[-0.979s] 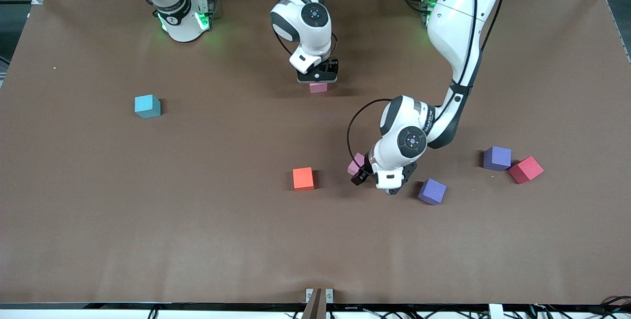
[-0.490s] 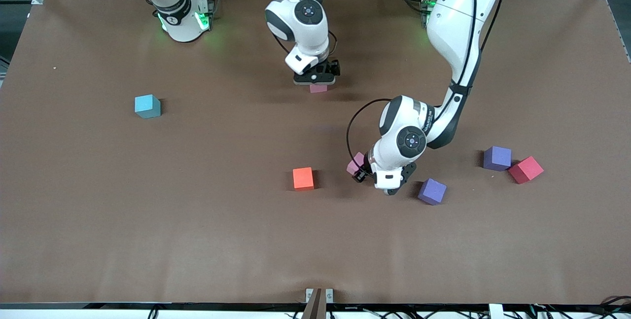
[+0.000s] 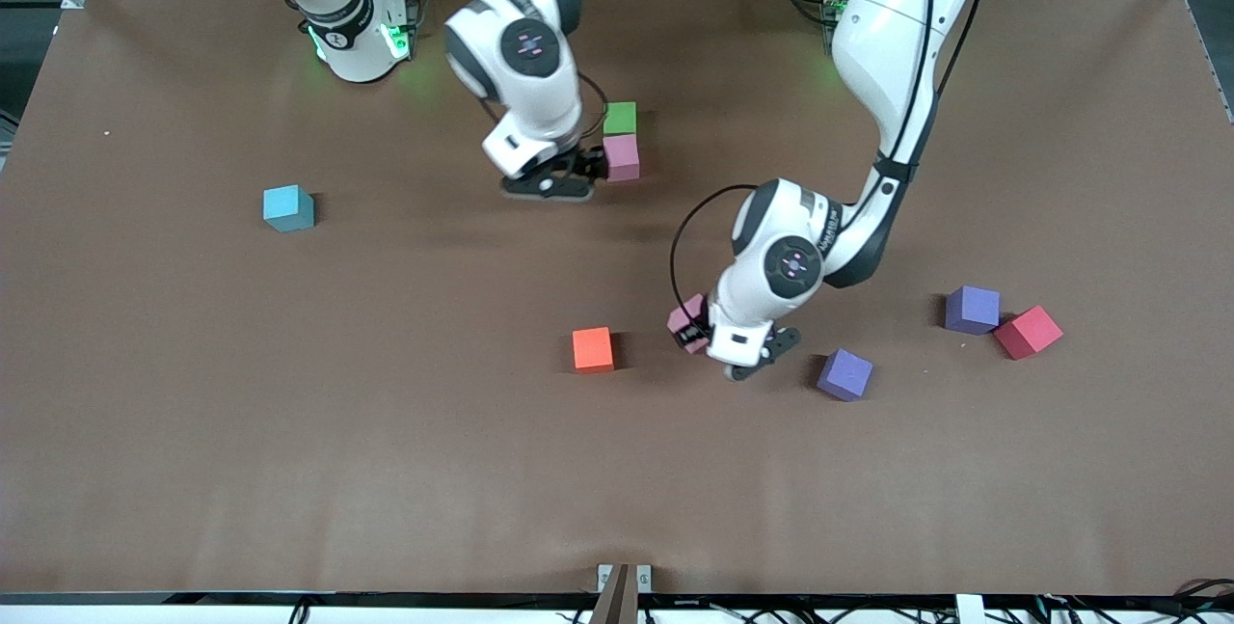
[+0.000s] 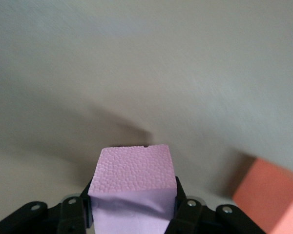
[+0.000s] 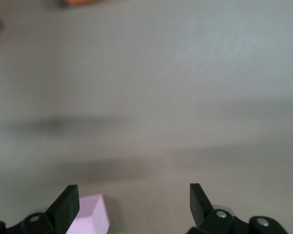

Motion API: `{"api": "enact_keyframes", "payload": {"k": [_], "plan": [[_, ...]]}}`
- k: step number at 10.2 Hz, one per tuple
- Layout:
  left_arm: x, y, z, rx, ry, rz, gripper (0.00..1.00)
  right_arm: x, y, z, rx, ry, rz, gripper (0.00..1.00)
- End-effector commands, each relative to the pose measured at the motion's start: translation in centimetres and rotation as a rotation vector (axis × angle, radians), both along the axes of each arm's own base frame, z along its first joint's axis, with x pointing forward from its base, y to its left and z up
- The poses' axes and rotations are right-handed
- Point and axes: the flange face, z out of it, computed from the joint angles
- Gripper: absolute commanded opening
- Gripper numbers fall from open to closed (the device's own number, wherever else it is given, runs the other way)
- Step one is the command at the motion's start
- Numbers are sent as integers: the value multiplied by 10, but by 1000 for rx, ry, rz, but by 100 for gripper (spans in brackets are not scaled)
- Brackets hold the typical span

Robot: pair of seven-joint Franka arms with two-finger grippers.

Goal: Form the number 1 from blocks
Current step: 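Carry the pink cube to the column with the left gripper while the right withdraws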

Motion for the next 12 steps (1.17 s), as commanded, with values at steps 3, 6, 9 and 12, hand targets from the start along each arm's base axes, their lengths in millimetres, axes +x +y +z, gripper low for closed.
{"api": "enact_keyframes", "payload": {"k": [3,6,9,12], "plan": [[-63,-62,12,53,53,-248,0,110,-95,48,33,-52,163,100],[-108,-100,25,42,128,-338,0,151,-162,48,30,-60,215,100],[-147,-119,12,56,179,-403,0,182,-170,45,29,-84,217,100],[-175,-127,2,71,208,-439,0,213,-158,44,40,-129,213,100]]}}
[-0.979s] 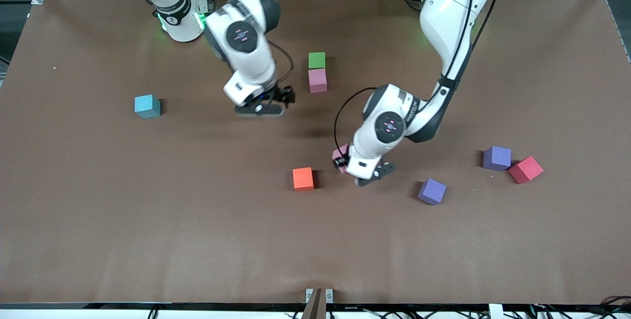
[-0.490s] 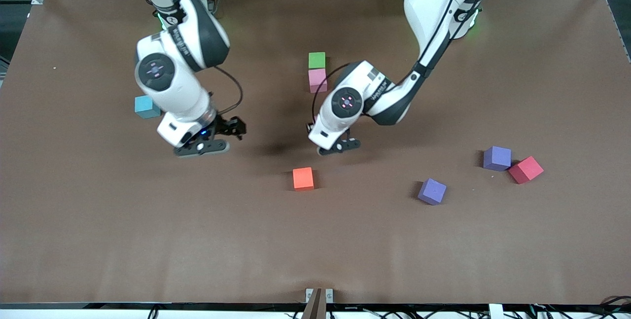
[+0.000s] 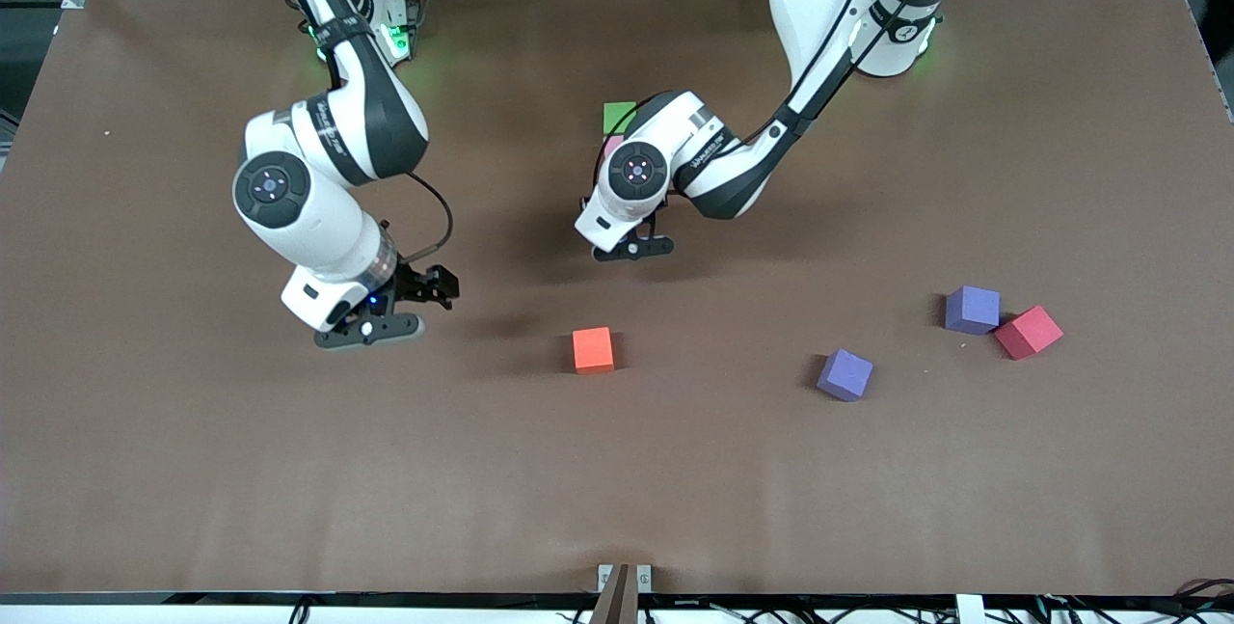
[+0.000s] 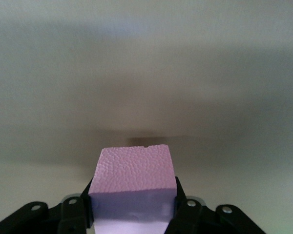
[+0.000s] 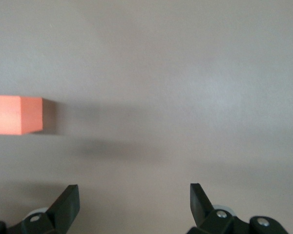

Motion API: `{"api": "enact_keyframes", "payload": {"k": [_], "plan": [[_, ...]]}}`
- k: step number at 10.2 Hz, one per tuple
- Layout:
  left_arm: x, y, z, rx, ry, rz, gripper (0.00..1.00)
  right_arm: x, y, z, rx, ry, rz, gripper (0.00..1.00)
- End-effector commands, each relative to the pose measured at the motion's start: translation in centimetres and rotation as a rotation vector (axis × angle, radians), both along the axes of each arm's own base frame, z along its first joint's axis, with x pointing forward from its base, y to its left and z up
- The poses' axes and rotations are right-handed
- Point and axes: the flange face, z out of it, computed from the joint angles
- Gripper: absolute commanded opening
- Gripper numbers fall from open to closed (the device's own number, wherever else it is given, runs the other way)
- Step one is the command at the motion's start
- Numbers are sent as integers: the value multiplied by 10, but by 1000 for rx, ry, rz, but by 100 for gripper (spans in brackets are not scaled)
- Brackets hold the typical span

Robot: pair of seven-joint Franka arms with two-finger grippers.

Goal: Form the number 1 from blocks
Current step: 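Carry the pink cube to the column with the left gripper while the right withdraws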

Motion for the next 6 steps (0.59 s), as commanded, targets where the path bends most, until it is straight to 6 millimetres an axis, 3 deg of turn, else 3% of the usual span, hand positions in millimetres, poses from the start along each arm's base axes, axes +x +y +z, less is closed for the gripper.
{"api": "enact_keyframes", "payload": {"k": [1,6], "plan": [[-18,0,3,24,-7,-48,0,30,13,-4,5,-31,9,100],[-35,7,-5,19,-41,-71,0,47,42,-21,74,-39,1,100]]}}
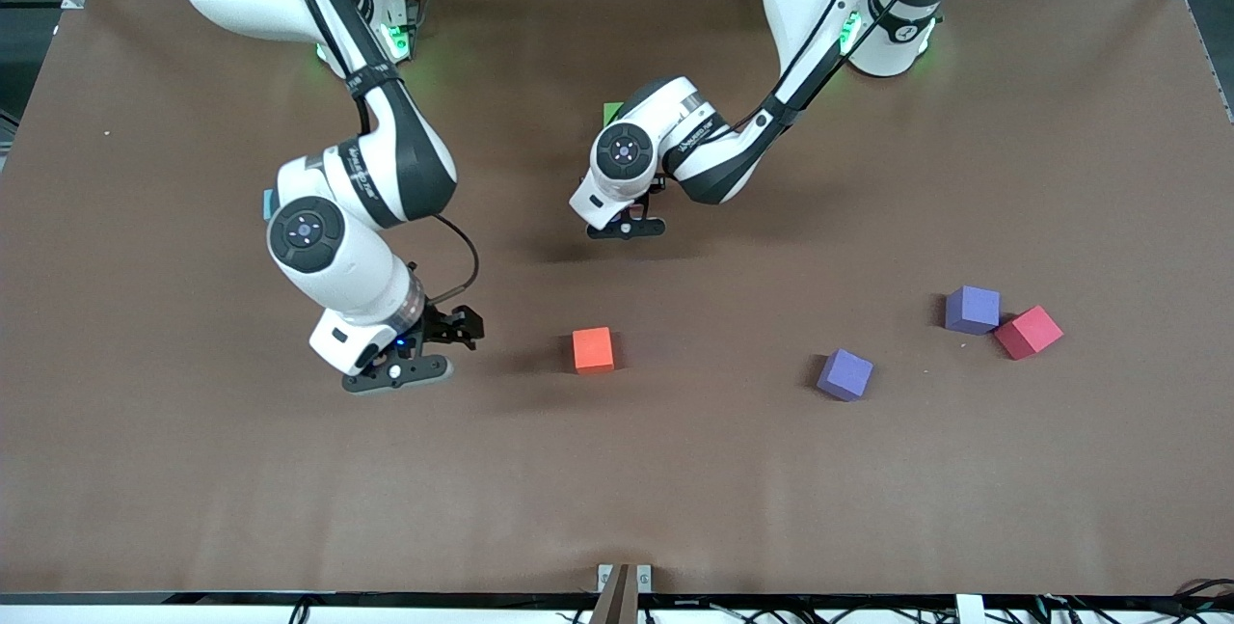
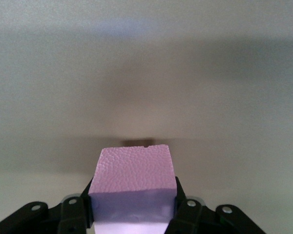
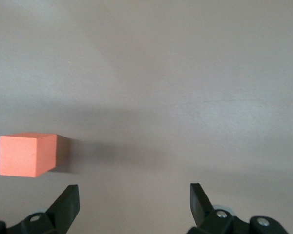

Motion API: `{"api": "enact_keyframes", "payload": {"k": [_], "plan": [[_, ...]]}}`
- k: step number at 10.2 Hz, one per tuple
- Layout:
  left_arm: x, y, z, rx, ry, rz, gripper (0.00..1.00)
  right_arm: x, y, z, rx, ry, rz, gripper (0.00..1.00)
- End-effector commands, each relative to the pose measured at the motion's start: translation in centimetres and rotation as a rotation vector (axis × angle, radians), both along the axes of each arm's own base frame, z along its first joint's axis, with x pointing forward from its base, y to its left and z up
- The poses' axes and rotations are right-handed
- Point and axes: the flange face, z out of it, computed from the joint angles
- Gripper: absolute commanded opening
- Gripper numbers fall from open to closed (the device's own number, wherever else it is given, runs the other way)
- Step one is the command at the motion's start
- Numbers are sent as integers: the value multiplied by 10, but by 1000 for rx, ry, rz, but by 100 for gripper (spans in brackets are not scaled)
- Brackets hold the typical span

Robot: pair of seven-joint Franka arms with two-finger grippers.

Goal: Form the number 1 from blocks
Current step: 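Carry the pink cube to the column with the left gripper while the right withdraws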

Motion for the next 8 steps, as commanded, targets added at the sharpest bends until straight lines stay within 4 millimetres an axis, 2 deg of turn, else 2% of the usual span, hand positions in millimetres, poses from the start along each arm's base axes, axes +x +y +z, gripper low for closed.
{"api": "enact_keyframes", "payload": {"k": [1,3,4,8], "plan": [[-8,6,5,-13,-38,-9,0,9,9,-7,58,2,-17,100],[-14,5,2,-19,-38,-14,0,10,12,-14,60,-5,-18,100],[-21,2,1,-18,-42,-37,0,7,21,-15,64,-13,-7,100],[-40,-2,-5,-8,-54,-97,0,6,23,-16,63,-11,-6,100]]}}
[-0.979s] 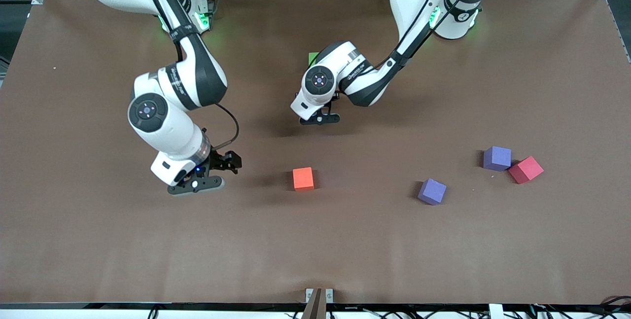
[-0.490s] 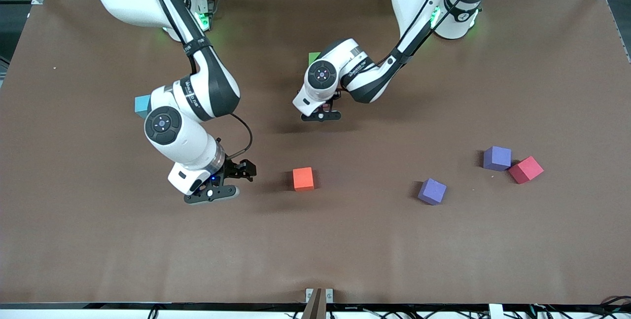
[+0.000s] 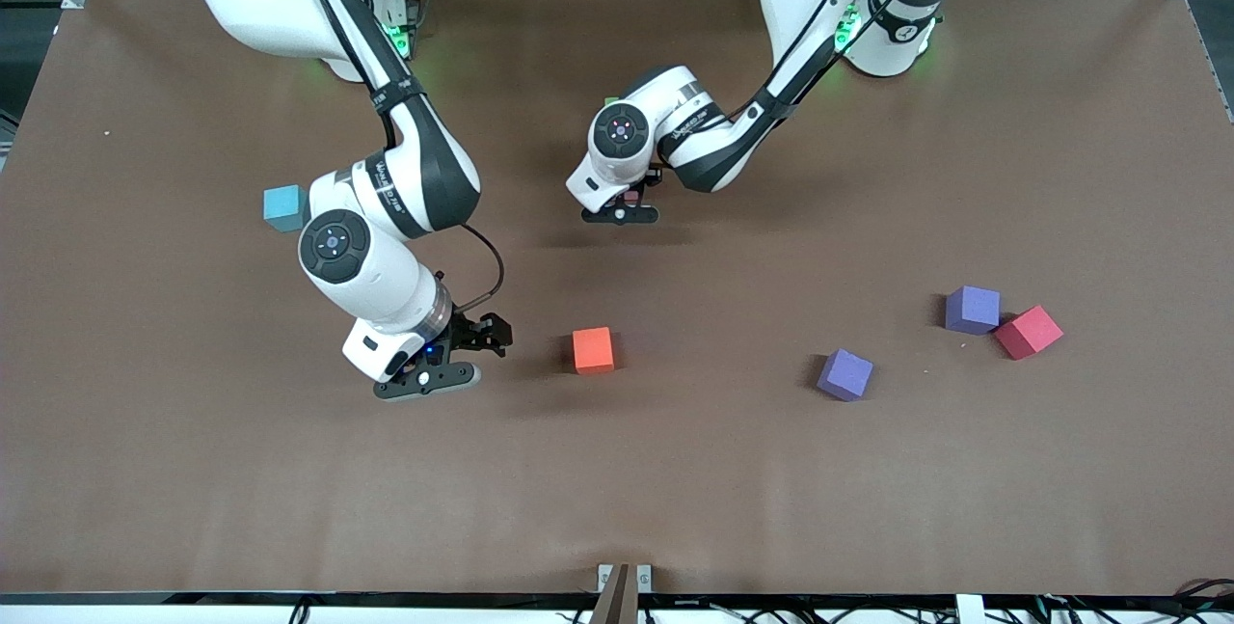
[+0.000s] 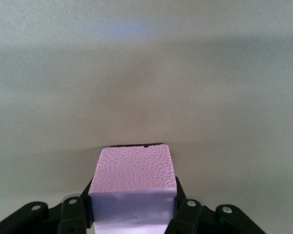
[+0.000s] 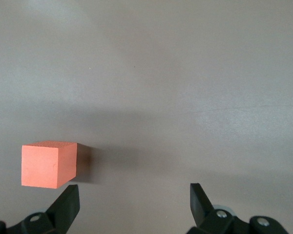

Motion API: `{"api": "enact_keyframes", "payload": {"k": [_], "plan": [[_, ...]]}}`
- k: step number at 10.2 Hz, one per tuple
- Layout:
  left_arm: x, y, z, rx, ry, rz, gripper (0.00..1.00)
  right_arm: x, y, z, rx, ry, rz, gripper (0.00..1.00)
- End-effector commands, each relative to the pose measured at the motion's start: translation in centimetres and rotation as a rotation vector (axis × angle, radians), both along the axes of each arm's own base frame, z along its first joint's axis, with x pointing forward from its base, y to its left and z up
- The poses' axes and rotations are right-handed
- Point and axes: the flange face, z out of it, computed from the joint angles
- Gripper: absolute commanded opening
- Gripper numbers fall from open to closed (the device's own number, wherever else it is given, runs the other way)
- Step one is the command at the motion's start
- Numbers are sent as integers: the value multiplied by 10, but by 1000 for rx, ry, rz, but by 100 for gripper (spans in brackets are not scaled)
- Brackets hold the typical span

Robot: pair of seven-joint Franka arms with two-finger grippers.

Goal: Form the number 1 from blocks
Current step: 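Place the pink cube after the first pink cube with the left gripper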

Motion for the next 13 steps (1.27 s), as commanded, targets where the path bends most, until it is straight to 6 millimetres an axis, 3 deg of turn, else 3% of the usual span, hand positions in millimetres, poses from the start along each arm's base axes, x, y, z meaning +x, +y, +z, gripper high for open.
{"api": "enact_keyframes", "payload": {"k": [1,2,3,4,6,9,11,13], "plan": [[-6,4,7,1,-35,-18,0,4,4,1,17,-2,-1,100],[-8,3,6,-1,-34,-20,0,5,2,1,14,-2,0,100],[-7,3,7,-3,-34,-18,21,4,3,1,14,-2,2,100],[-7,3,7,-2,-36,-24,99,4,4,0,14,-2,3,100],[17,14,22,-9,-79,-11,100,4,3,0,13,-2,2,100],[86,50,99,-59,-213,92,100,1,10,0,14,-2,12,100],[145,102,137,-66,-288,209,100,-8,35,-9,14,-13,48,100],[196,170,154,-60,-325,319,100,-21,68,-30,13,-20,91,100]]}}
